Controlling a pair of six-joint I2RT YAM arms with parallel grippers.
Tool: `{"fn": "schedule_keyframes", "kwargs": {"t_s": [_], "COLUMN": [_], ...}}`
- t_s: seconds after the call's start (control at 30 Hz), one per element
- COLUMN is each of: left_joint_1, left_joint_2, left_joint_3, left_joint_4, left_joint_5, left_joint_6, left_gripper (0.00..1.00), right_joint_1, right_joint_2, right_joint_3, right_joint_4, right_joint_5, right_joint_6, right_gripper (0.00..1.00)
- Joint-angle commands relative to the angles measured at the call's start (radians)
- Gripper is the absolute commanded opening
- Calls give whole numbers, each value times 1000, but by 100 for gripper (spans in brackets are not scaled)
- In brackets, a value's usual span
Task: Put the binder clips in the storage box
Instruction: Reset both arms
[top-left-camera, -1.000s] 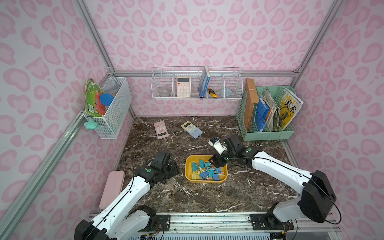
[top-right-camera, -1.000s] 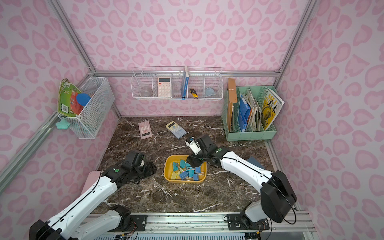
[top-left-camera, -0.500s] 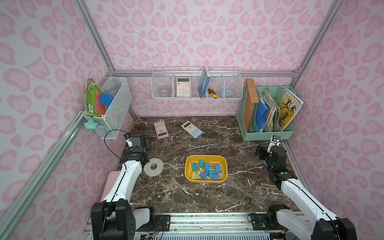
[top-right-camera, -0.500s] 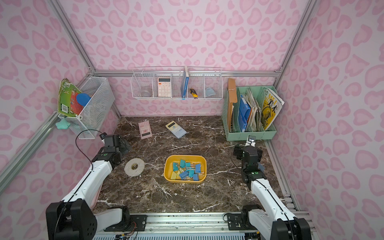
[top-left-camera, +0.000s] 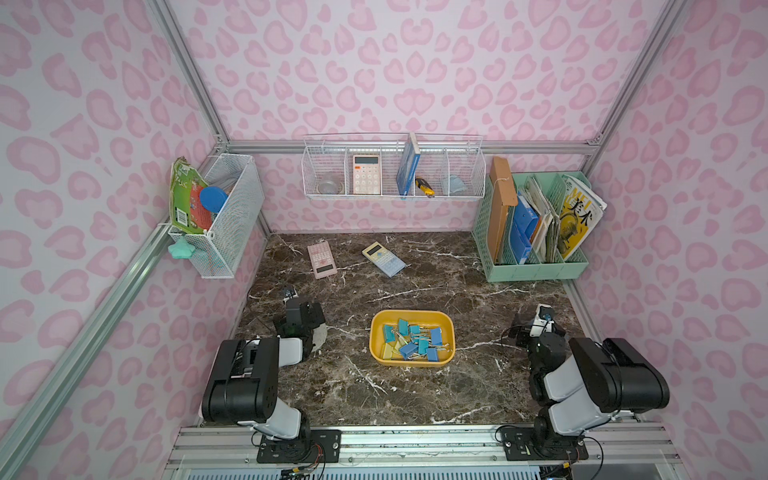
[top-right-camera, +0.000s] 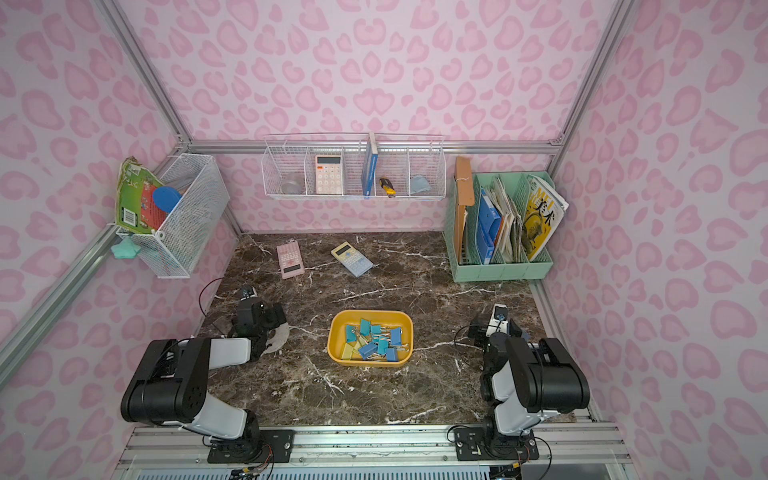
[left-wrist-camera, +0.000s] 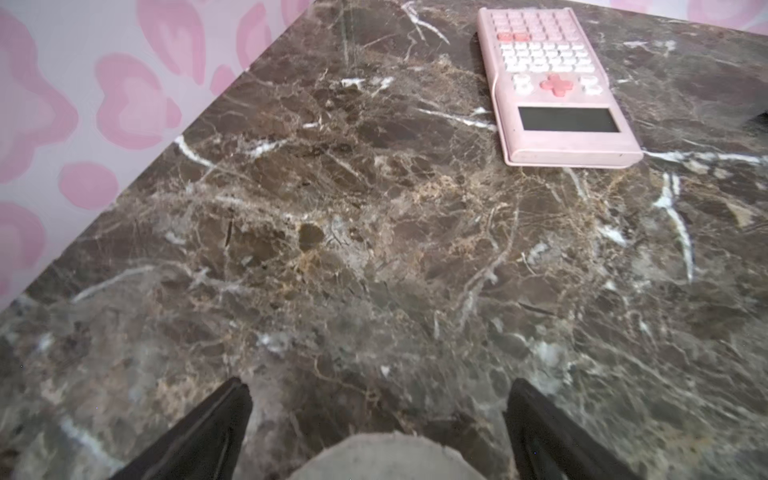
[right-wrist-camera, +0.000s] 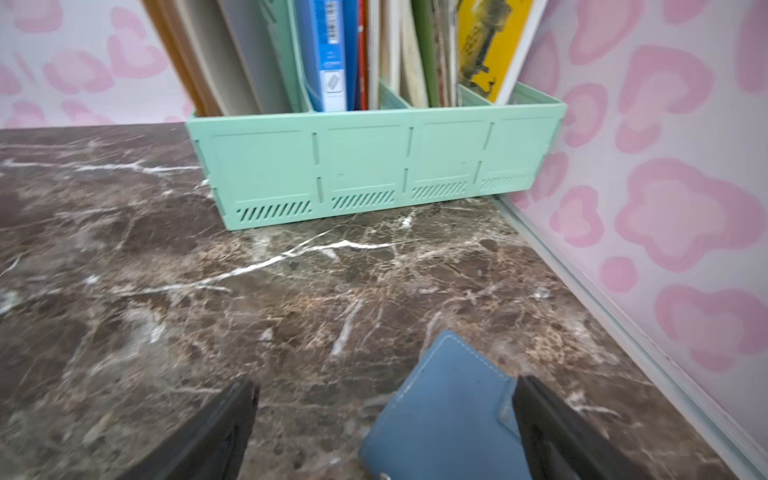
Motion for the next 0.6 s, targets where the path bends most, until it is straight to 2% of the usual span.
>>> {"fn": "schedule_keyframes", "kwargs": {"t_s": [0.0, 0.03, 0.1, 0.17, 0.27, 0.4, 0.57], "left_joint_1": [5, 6, 7, 6, 7, 4, 5], "left_joint_2": [-2, -5, -5, -7, -7, -8, -7], "left_joint_3": [3, 2, 0, 0, 0, 0, -1], "left_joint_4": [148, 147, 150, 148, 148, 148, 149], "left_joint_5": [35, 37, 38, 37, 38, 37, 36], "left_joint_6": [33, 33, 33, 32, 32, 33, 32], "left_gripper": [100, 100, 99, 99, 100, 100, 99], "right_joint_1": [-7, 6, 15, 17, 18, 21, 25], "right_joint_2": [15, 41, -15, 40, -5, 33, 26], "right_joint_3": [103, 125, 165, 139, 174, 142, 146], "right_joint_4": [85, 90, -94, 56, -92, 37, 15], "right_joint_5": [-16, -9, -12, 14, 19, 25, 27], "right_joint_6": [-10, -32, -25, -37, -20, -37, -36], "right_gripper": [100, 100, 100, 100, 100, 100, 100]}}
